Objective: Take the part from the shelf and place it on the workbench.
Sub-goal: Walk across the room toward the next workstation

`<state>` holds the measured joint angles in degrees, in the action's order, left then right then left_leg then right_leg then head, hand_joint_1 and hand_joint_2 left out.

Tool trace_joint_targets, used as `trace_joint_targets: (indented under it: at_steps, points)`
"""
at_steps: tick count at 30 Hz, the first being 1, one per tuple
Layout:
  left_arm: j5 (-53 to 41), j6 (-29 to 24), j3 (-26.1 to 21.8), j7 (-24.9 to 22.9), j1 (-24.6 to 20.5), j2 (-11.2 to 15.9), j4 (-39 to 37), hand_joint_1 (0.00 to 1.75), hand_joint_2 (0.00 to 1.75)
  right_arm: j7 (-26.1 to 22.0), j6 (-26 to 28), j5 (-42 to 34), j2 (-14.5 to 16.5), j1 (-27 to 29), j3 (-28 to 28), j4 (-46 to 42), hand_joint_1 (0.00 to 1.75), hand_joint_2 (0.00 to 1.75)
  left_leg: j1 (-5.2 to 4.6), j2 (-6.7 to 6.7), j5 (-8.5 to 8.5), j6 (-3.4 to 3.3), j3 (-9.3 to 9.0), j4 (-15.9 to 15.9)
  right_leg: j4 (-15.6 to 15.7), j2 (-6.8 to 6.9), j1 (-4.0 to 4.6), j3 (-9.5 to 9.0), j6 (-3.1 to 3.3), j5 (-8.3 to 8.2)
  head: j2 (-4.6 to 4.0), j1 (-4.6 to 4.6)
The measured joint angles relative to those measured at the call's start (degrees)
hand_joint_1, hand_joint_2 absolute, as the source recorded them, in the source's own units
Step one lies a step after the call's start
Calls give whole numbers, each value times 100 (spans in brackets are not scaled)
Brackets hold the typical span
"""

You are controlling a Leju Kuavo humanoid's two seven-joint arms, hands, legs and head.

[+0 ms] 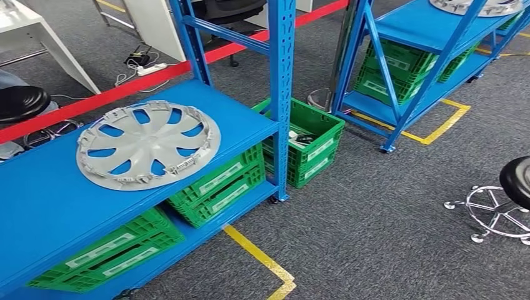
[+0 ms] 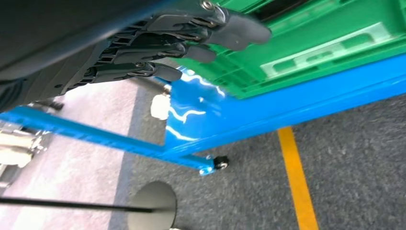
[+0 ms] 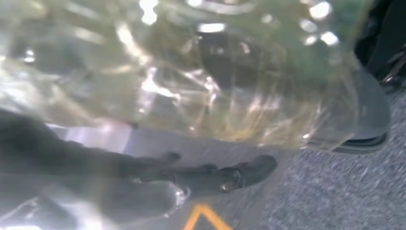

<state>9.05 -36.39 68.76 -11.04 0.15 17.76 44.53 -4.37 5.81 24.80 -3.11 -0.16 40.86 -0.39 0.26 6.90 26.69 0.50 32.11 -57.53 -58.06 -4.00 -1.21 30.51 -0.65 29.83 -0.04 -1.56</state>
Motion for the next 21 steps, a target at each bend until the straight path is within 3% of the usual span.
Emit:
trace_joint_targets:
  at_steps: [2,4,6,7,9,11,13,15,16,18,19,21]
  points:
    - [17,2,7,16,8,1,-10,0,0,26,5,7,1,2,-29,0,0,0,-9,-249,141,58,102,-209,22,149,-4,-23,73,-4,0,-29]
    - [47,9,13,42,-11,-4,-18,0,0,40,10,6,1,10,-54,0,0,0,-11,-564,484,100,406,-843,28,319,14,-42,123,16,0,-69]
    - [109,23,18,81,-20,-20,-24,0,0,39,12,1,1,15,-68,0,0,0,4,-634,707,115,721,-1467,27,500,36,-60,146,48,0,-77]
    - [149,29,22,109,-12,-27,-27,0,0,39,12,0,1,15,-74,-1,0,0,7,-641,662,109,761,-1538,27,582,46,-77,149,66,0,-76]
    - [217,33,31,166,7,-34,-34,0,0,39,9,-1,1,12,-81,-1,0,0,-5,-695,304,60,542,-1097,28,729,65,-133,146,110,0,-78]
    - [273,31,34,215,3,-35,-38,0,0,39,8,-3,1,6,-85,-1,0,0,-71,-957,11,-43,201,-424,30,858,93,-177,121,166,-1,-80]
    - [335,27,32,255,-17,-39,-40,0,0,35,12,-5,1,-2,-92,-1,0,0,-134,-1136,-6,-126,57,-114,34,984,124,-196,73,214,0,-82]
    - [391,26,29,289,-4,-40,-42,0,0,36,14,-8,-1,-20,-106,-4,0,0,-129,-1031,10,-168,43,-54,58,1099,136,-254,18,245,1,-84]
    - [412,25,28,300,16,-40,-42,0,0,39,14,-9,-3,-33,-115,-7,0,0,-110,-965,-2,-190,27,-23,42,1030,129,-273,-12,281,0,-75]
    - [432,23,27,323,29,-43,-42,0,0,36,9,-11,-6,-47,-129,-11,0,0,-66,-837,-27,-239,-10,32,-296,706,105,-132,-62,495,1,-49]
    - [435,22,27,332,24,-46,-42,0,0,31,8,-11,-7,-43,-133,-11,0,0,-61,-772,-26,-254,-13,37,-642,528,88,42,-76,661,0,-32]
    - [439,22,27,344,14,-53,-42,0,0,22,10,-9,-9,-27,-148,-11,0,0,-59,-624,-17,-272,-17,36,-1383,416,70,461,-101,916,0,-22]
